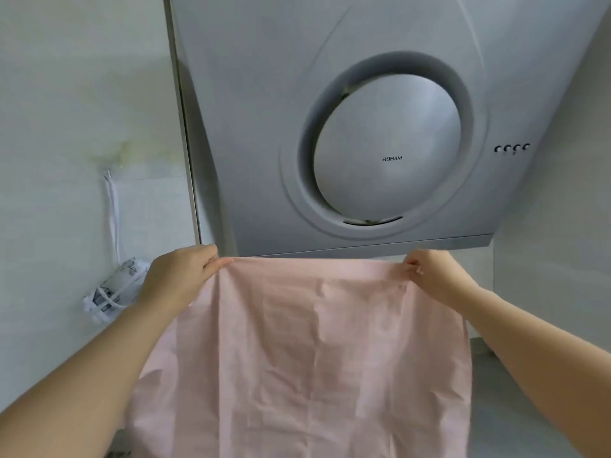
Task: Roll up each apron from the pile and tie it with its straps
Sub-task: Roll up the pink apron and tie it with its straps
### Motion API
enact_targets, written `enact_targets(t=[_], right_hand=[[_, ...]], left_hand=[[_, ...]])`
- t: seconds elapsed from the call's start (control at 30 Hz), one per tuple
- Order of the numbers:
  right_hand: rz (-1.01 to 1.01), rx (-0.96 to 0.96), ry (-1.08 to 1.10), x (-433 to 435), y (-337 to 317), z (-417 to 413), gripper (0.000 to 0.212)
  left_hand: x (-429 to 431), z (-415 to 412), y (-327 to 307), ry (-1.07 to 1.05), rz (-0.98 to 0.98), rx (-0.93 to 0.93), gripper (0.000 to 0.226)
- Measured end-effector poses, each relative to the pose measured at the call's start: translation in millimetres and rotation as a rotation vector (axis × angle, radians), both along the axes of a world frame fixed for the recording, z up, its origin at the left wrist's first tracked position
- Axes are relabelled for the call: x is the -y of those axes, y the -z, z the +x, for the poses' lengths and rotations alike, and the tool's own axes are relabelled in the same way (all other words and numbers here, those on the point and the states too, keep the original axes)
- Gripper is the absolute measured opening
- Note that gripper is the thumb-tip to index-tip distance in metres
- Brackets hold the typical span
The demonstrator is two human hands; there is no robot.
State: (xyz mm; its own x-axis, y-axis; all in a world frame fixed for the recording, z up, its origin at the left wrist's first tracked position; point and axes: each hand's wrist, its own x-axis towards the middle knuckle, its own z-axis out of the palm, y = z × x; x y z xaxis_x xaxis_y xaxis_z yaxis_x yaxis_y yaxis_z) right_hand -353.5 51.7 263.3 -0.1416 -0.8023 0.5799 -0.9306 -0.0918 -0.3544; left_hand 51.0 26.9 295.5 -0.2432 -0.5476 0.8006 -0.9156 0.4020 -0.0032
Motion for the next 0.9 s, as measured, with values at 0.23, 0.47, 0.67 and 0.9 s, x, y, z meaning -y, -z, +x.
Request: enact_targets(t=[0.23,0.47,0.67,0.9], right_hand=[[-0.078,0.091,0.180,15.3,20.8,1.5,0.018],[0.421,-0.142,0.276,23.0,38.3,0.5,0.026],[0.289,-0.095,0.294,13.7,38.1,21.0,0.031],[0.592,0.486,-0.354,1.1,43.2,75.6,0.038]], left_hand=[[4.6,11.8,10.7,0.027,-0.135,0.095,0.046],[25.3,5.1,52.7,-0.017,0.145,0.037,0.051],[20.5,-2.5,52.5,0.050,0.128,-0.128,0.046],[5.7,-52.0,42.1,0.288,-0.005,-0.115,0.044]])
